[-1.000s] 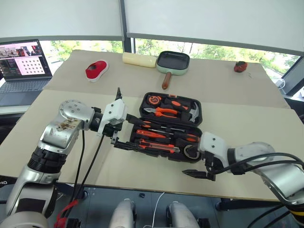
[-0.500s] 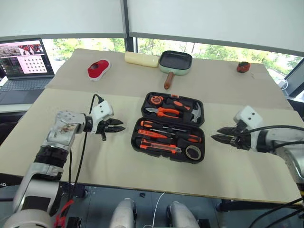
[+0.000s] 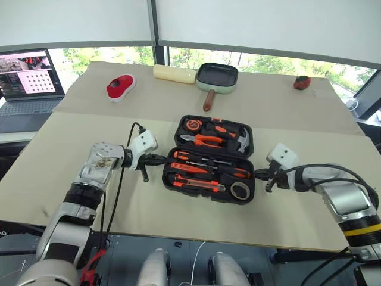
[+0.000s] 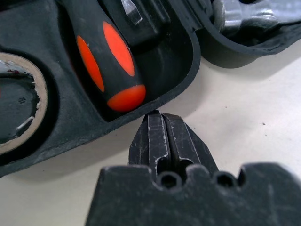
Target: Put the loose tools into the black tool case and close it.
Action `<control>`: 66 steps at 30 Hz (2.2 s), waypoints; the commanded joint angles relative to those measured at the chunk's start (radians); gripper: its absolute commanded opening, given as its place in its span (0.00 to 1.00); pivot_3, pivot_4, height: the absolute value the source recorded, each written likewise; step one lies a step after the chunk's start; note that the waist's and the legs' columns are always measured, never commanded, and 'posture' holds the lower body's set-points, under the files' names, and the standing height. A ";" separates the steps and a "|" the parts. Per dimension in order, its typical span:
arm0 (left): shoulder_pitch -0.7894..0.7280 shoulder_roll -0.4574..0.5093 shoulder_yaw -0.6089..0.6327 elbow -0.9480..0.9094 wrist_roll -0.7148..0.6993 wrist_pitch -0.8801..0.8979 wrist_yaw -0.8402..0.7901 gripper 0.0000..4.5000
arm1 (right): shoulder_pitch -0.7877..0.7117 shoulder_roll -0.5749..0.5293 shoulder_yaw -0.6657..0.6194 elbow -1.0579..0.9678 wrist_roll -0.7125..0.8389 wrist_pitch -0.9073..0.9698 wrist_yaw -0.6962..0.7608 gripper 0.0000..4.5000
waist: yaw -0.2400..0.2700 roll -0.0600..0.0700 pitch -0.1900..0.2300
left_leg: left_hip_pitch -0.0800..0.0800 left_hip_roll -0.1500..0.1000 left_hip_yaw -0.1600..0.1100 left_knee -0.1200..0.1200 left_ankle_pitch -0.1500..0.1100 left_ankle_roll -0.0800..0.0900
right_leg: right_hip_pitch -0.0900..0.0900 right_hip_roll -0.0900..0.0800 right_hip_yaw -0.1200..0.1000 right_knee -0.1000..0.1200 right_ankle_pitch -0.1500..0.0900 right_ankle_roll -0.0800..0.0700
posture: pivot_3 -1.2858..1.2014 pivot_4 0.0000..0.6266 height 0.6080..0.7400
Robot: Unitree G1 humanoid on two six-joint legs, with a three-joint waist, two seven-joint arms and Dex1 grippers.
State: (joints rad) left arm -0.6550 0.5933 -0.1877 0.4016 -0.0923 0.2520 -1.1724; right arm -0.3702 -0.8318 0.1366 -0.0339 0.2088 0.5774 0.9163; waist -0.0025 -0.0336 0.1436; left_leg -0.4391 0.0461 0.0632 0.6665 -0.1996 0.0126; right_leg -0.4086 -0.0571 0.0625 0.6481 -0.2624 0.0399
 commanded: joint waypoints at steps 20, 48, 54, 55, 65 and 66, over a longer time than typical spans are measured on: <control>0.284 0.124 0.141 -0.393 -0.174 0.311 0.039 0.12 | 0.353 -0.061 -0.264 -0.336 0.064 0.081 -0.011 0.14 | 0.003 0.000 0.000 | 0.000 0.000 0.000 -0.003 0.000 -0.001 | -0.002 0.000 0.000 0.000 0.000 -0.001 | 0.52 0.24 1.00; -0.207 -0.170 0.212 0.072 -0.301 0.856 0.404 0.40 | -0.251 0.280 -0.307 0.146 0.254 0.584 -0.330 0.21 | -0.009 -0.003 0.002 | 0.000 -0.002 -0.002 -0.004 0.001 -0.002 | -0.002 -0.001 -0.001 0.002 0.002 0.000 | 0.52 0.24 1.00; -0.216 -0.183 0.255 0.065 -0.335 0.910 0.409 0.00 | -0.242 0.297 -0.319 0.127 0.272 0.596 -0.339 0.00 | -0.010 -0.002 0.001 | 0.004 -0.002 -0.003 -0.004 0.001 -0.002 | 0.002 -0.001 -0.001 0.002 0.002 0.000 | 0.52 0.24 1.00; -0.216 -0.183 0.262 0.058 -0.342 0.922 0.406 0.00 | -0.239 0.300 -0.322 0.121 0.276 0.598 -0.340 0.00 | -0.011 -0.002 0.001 | 0.005 -0.002 -0.003 -0.004 0.001 -0.002 | 0.003 -0.001 -0.001 0.002 0.002 0.000 | 0.52 0.24 1.00; -0.154 -0.229 0.288 -0.145 -0.346 0.579 0.345 0.00 | -0.227 0.319 -0.352 0.000 0.255 0.419 -0.351 0.00 | -0.011 -0.002 0.002 | 0.000 -0.002 -0.003 -0.005 0.001 -0.002 | -0.002 -0.001 -0.001 0.001 0.002 0.000 | 0.52 0.24 1.00; -0.153 -0.238 0.289 -0.150 -0.341 0.544 0.350 0.00 | -0.233 0.321 -0.353 0.004 0.243 0.388 -0.360 0.00 | -0.010 -0.002 0.002 | -0.002 -0.002 -0.002 -0.005 0.001 -0.003 | -0.004 -0.002 0.000 0.002 0.003 0.000 | 0.52 0.24 1.00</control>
State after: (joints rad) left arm -0.7648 0.3927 0.0842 0.3577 -0.3910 0.9214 -0.7883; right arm -0.5663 -0.5267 -0.2103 0.0366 0.4413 1.0645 0.5514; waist -0.0128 -0.0353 0.1458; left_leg -0.4431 0.0440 0.0610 0.6618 -0.1976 0.0091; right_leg -0.4159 -0.0587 0.0628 0.6501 -0.2589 0.0395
